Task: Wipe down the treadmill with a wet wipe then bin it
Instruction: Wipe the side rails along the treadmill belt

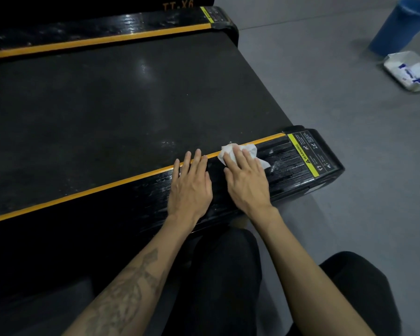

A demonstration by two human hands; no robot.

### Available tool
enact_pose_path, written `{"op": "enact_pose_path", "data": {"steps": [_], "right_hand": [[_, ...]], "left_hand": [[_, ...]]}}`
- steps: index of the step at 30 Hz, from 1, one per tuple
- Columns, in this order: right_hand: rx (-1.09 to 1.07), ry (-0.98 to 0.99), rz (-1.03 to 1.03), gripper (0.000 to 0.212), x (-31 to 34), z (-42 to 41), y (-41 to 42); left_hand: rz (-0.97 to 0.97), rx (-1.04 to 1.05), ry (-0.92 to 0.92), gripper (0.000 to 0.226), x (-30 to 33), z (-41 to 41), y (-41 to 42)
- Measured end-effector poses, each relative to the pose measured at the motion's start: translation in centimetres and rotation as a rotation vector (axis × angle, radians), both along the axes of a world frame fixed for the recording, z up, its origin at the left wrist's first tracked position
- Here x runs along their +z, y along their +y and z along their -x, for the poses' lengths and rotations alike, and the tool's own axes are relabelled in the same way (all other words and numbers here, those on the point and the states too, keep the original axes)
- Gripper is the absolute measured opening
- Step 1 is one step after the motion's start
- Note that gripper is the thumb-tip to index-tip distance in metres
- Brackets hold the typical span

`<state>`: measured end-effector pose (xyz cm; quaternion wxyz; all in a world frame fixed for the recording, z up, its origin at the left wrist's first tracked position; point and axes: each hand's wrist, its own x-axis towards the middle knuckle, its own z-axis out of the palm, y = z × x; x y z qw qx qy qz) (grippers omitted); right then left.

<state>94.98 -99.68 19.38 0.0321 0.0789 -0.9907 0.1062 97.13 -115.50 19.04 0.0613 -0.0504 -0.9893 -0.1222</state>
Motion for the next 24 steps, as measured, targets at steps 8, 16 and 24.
{"op": "enact_pose_path", "data": {"steps": [8,16,24], "right_hand": [[0.07,-0.02,-0.016,0.064,0.1,1.0,-0.6],[0.092,-0.009,0.013,0.062,-0.3,-0.1,-1.7],[-0.041,0.021,0.054,0.062,-1.0,-0.7,-1.2]], "left_hand": [[-0.012,-0.002,0.013,0.051,0.0,0.0,0.0],[-0.003,-0.005,0.022,0.05,-0.2,0.2,0.0],[0.003,-0.002,0.027,0.051,-0.2,0.2,0.1]]}}
